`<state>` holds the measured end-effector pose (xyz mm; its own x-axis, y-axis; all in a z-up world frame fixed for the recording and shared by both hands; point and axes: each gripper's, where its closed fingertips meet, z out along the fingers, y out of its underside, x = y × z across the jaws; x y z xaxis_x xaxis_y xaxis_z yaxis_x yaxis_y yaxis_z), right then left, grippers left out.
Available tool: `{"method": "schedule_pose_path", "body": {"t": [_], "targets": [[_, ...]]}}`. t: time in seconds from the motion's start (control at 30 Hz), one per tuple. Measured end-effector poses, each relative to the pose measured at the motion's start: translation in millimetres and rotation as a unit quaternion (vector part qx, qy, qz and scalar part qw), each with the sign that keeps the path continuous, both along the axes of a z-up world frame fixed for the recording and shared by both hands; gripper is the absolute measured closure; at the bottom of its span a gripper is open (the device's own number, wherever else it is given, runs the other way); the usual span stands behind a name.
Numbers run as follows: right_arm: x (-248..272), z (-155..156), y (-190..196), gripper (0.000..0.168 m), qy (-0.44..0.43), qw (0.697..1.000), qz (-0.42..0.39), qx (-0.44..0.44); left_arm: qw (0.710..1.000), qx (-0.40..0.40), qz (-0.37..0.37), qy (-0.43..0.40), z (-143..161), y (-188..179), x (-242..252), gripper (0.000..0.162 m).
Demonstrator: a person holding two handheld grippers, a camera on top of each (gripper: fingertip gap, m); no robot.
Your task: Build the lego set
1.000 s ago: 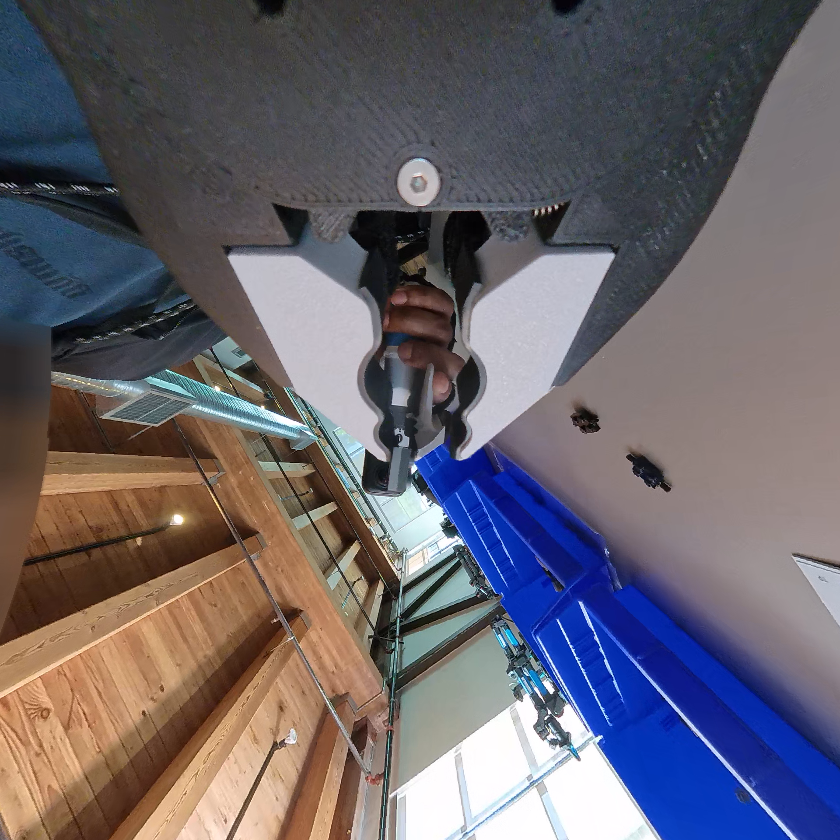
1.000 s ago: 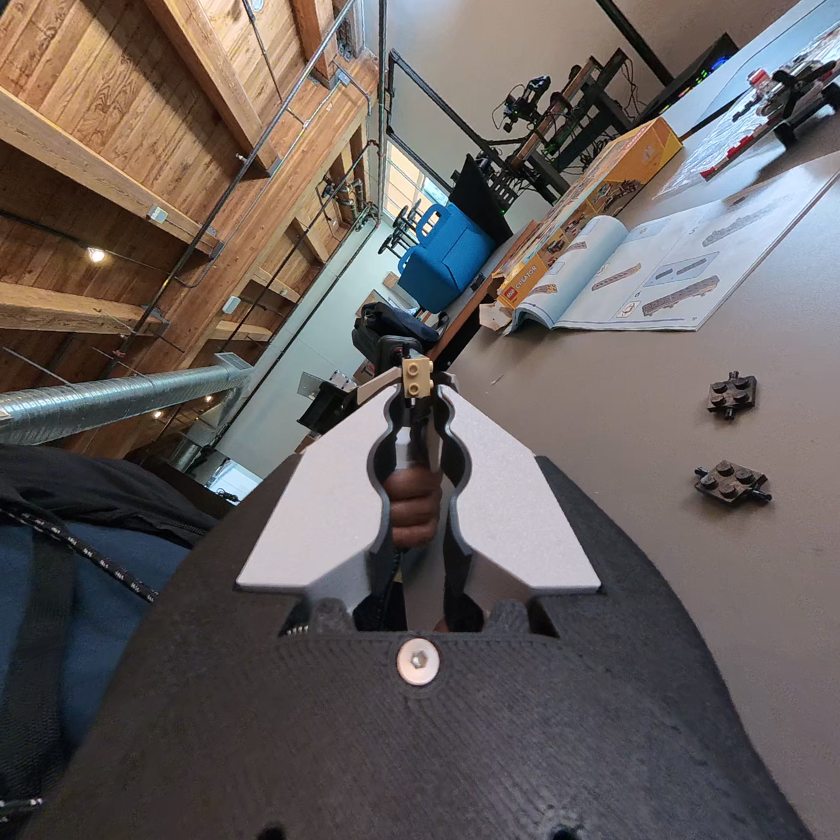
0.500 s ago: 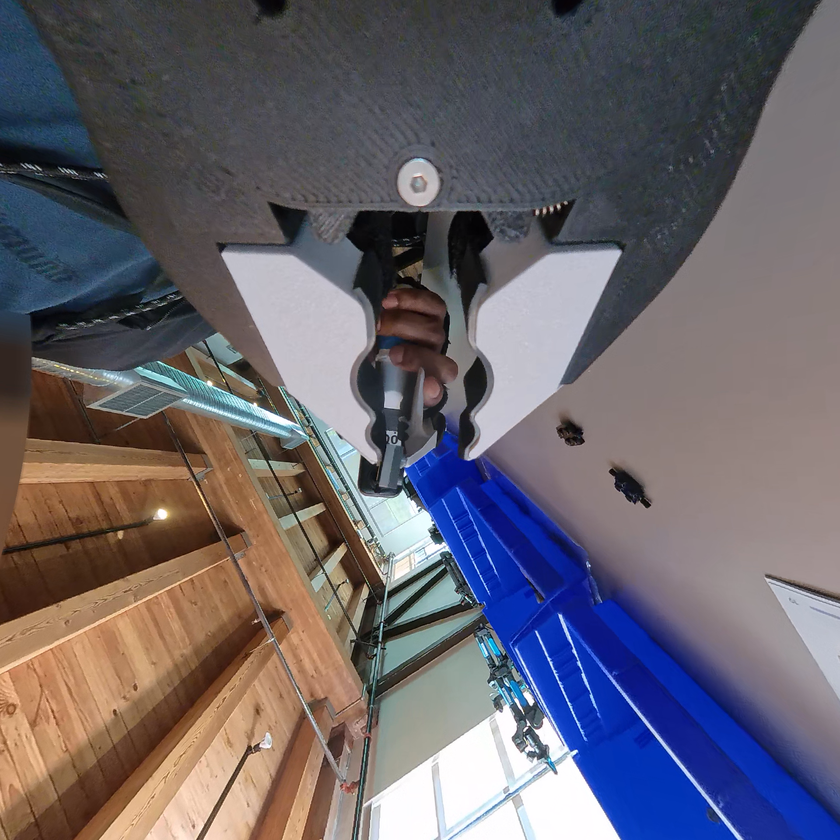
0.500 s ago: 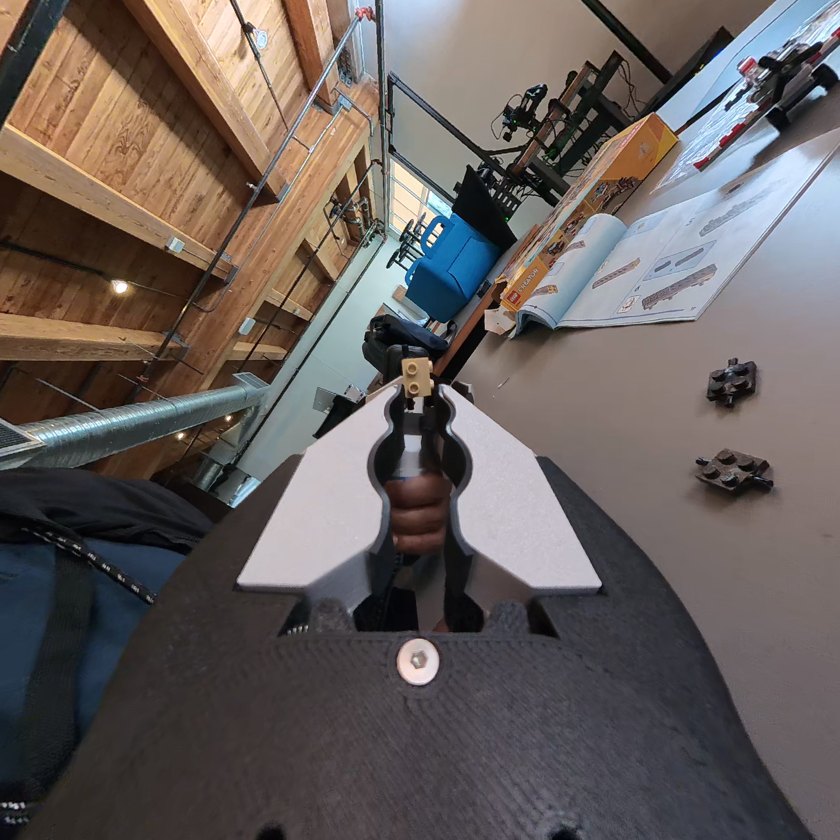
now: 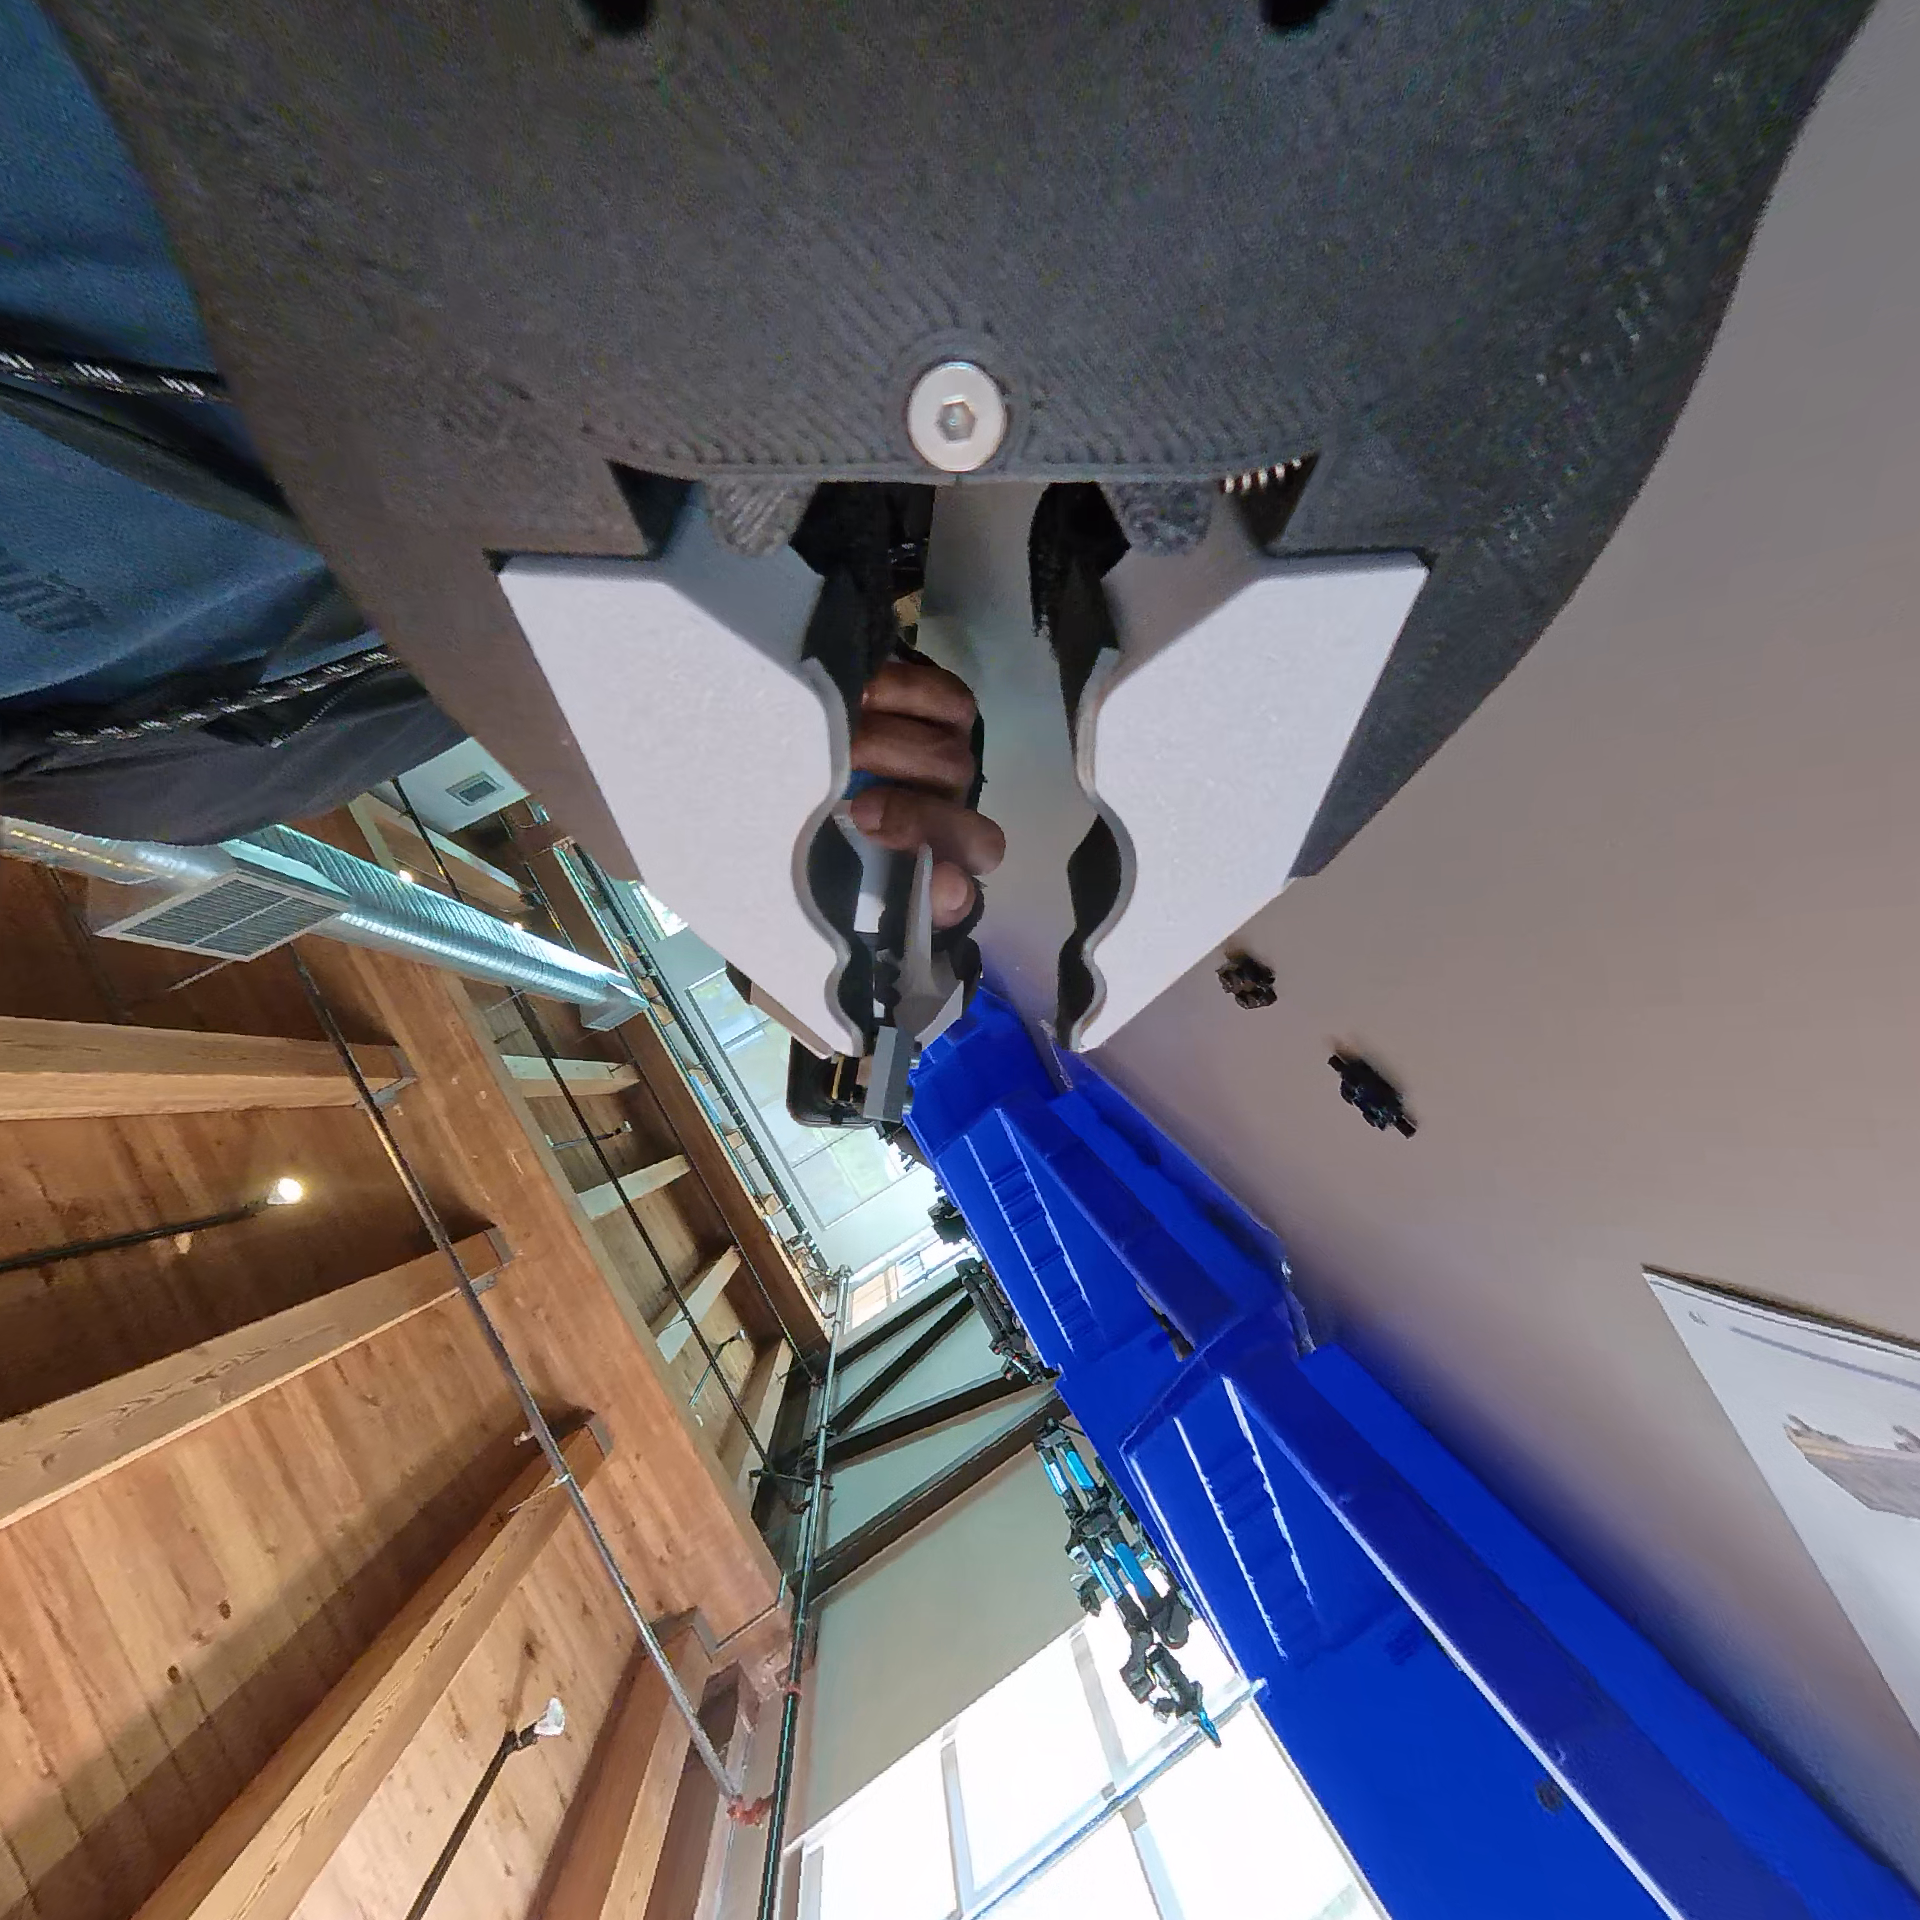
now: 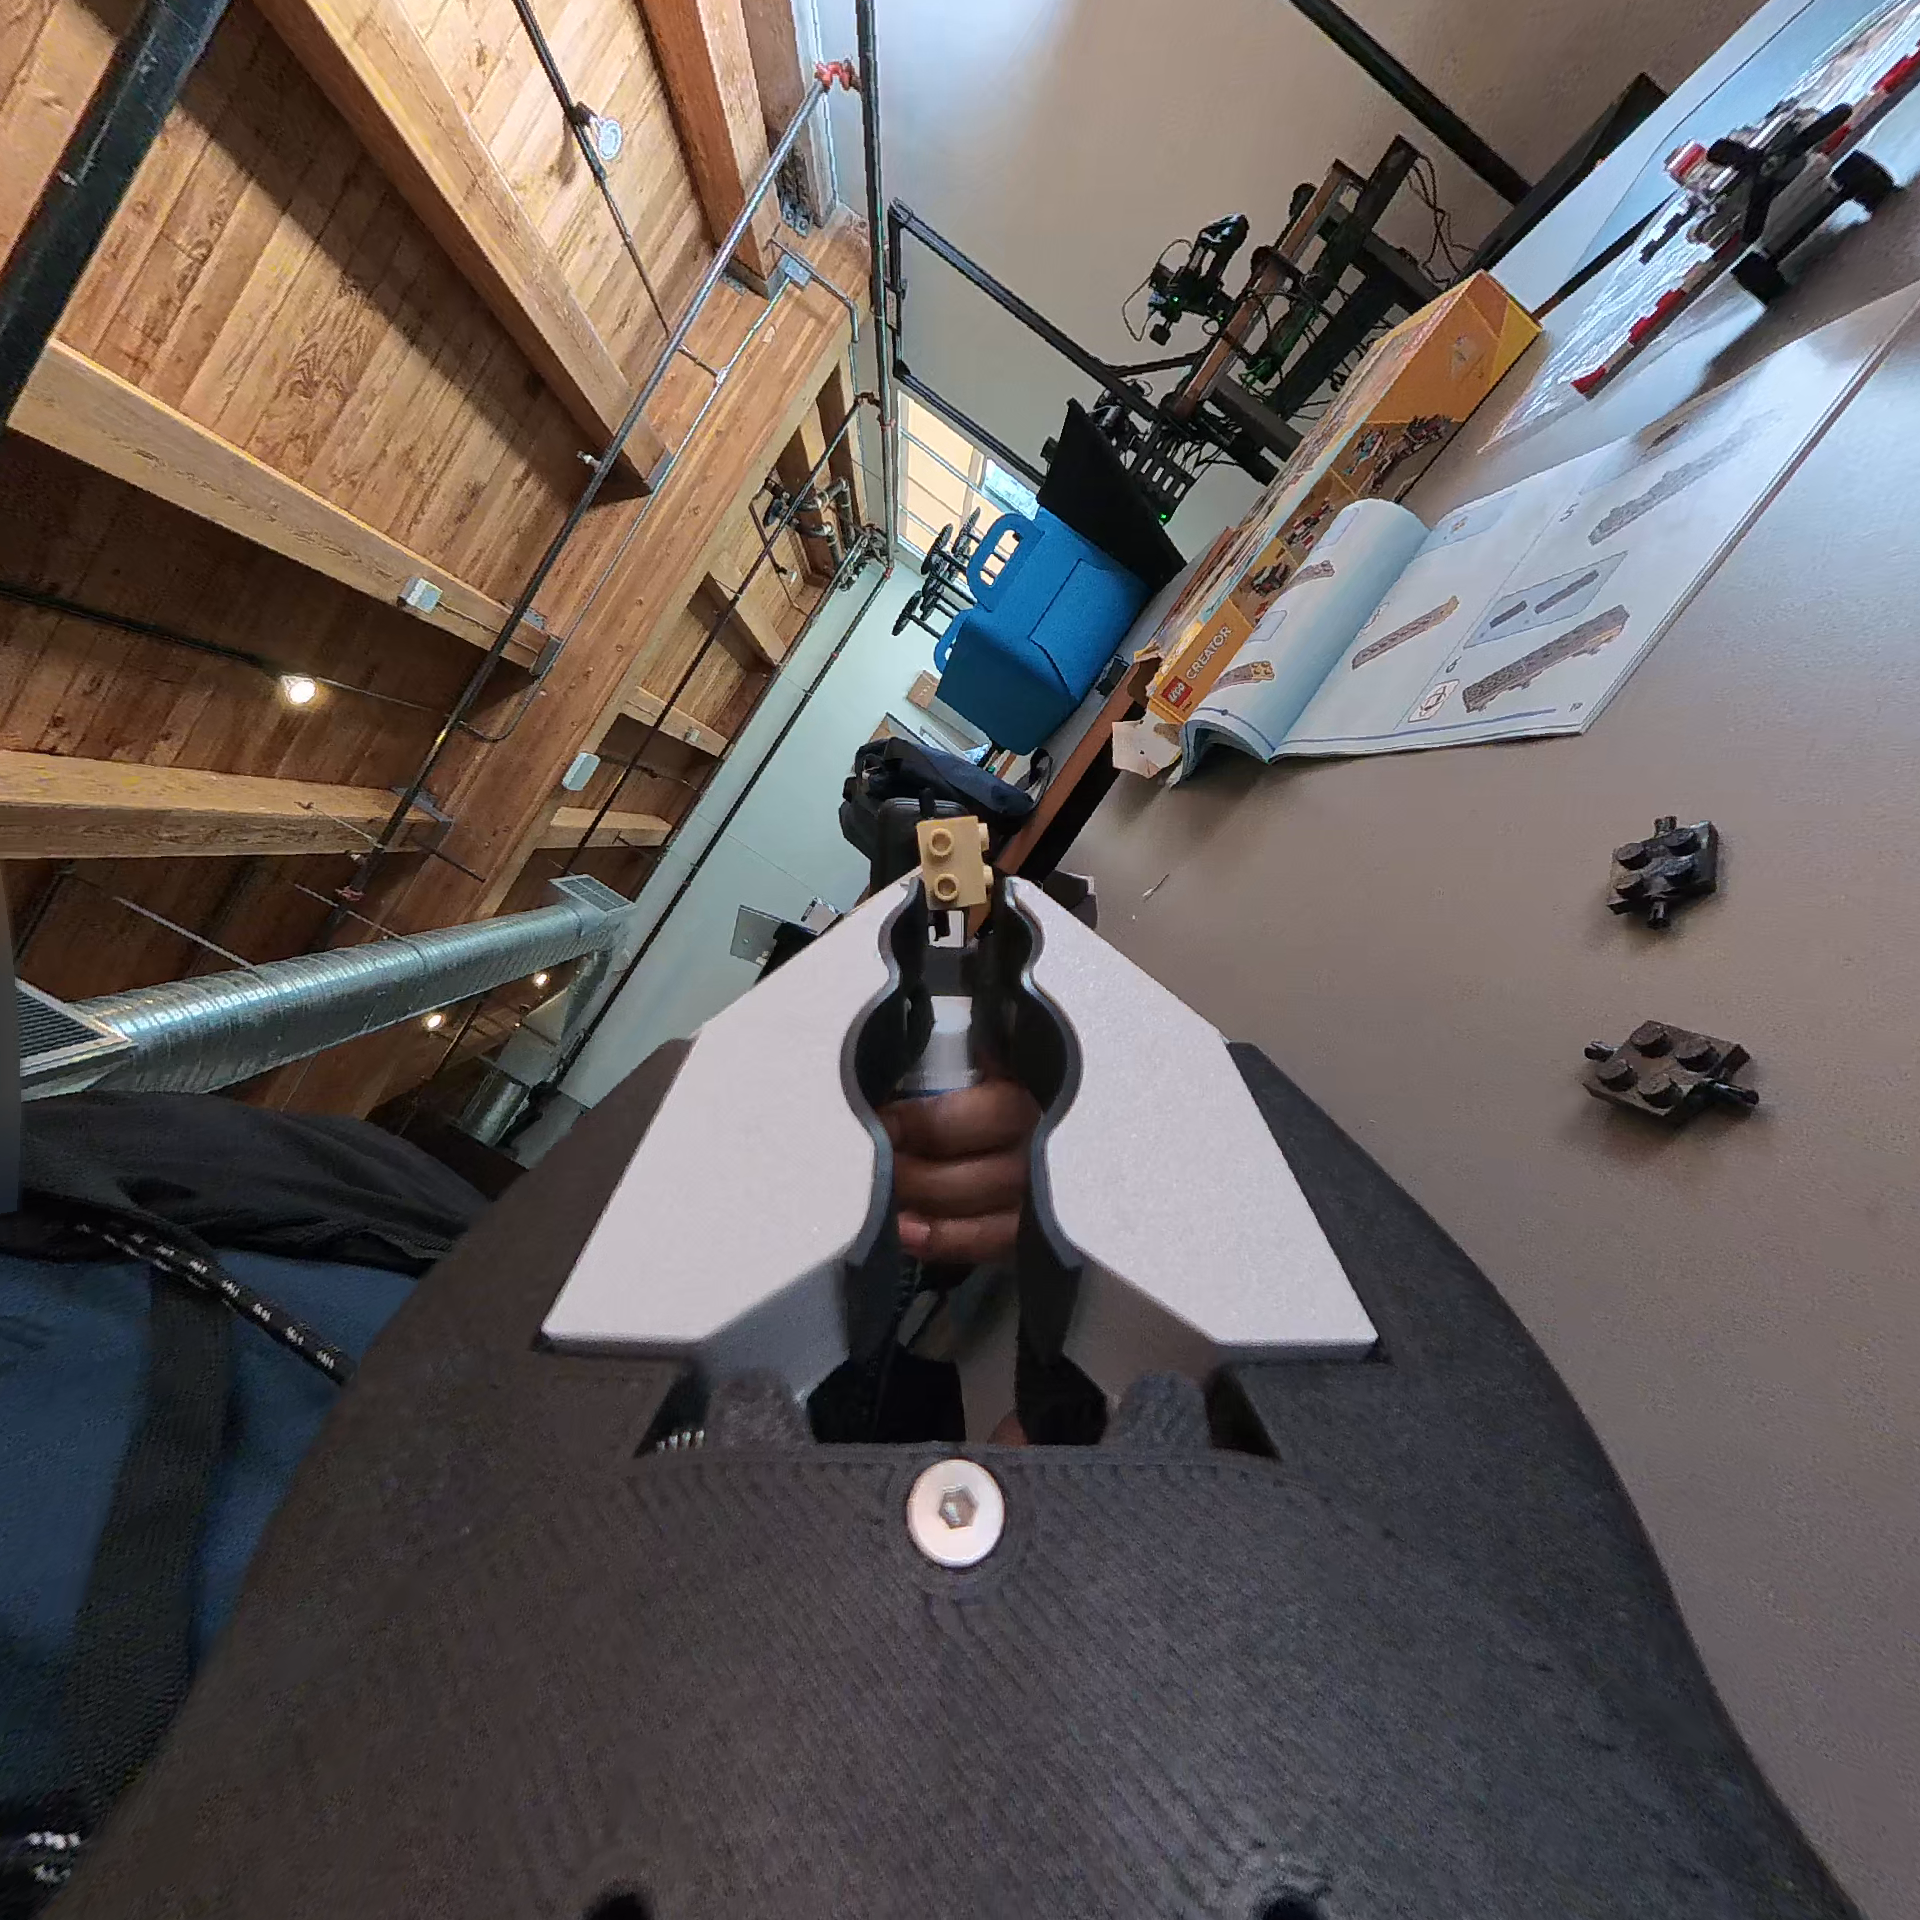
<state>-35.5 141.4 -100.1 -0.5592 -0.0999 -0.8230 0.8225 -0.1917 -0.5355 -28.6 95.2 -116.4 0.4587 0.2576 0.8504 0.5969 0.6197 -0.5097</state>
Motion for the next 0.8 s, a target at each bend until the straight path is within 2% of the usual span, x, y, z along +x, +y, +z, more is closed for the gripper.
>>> {"method": "schedule_pose_path", "body": {"t": [0.27, 0.8], "targets": [[-2.0, 1.0, 2.2, 0.156, -0.008, 1.000, -0.002, -0.009, 1.000, -0.012, 0.014, -0.001, -0.7, -12.8, -3.4, 0.119], [-4.2, 2.3, 4.1, 0.157, -0.016, 1.000, -0.004, -0.020, 0.999, 0.032, -0.008, 0.010, 9.9, -14.9, 0.5, 0.120]]}}
